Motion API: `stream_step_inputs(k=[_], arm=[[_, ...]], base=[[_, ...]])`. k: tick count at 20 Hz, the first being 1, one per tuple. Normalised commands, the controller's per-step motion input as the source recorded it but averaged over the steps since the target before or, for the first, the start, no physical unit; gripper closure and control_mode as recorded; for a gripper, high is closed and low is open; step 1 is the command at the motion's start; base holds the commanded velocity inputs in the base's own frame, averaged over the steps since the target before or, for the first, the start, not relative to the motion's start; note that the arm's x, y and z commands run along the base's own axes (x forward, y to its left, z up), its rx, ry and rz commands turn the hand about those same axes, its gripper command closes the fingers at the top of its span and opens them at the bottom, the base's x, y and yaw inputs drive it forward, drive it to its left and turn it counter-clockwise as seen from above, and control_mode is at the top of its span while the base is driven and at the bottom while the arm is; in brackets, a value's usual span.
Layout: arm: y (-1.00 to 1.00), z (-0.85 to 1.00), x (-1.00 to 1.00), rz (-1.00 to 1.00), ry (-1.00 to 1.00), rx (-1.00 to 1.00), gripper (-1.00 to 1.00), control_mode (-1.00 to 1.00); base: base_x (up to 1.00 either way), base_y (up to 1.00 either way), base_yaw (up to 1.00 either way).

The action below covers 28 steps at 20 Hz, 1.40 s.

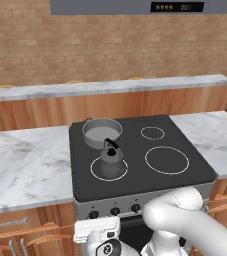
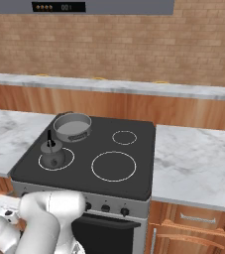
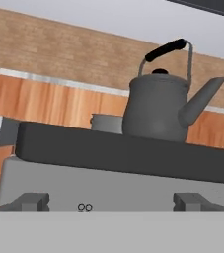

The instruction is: Pick the kettle from the counter and place it on a stove burner. Then turn the burner on.

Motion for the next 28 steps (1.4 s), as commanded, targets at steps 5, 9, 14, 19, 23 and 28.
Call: stream_step_inputs(k=[5,9,14,19,23,28], arm=[[-0.09,-0.29,0.37,0.0,0.0,0.12,-1.0,-1.0],[0.0,-0.42,0.25,0.0,0.0,0.03,-1.0,-1.0],[0.0,-0.53,0.13,0.0,-0.01,0.0,-1.0,-1.0],[0.02,-0.57,0.08,0.0,-0.03,0.0,-1.0,-1.0],[0.01,-0.44,0.15,0.0,-0.01,0.0,-1.0,-1.0],[-0.01,-0.44,0.14,0.0,0.0,0.0,-1.0,-1.0]], base=[[0.0,0.0,0.0],[0.0,0.0,0.0],[0.0,0.0,0.0],[0.0,0.0,0.0],[0.0,0.0,0.0],[0.0,0.0,0.0]])
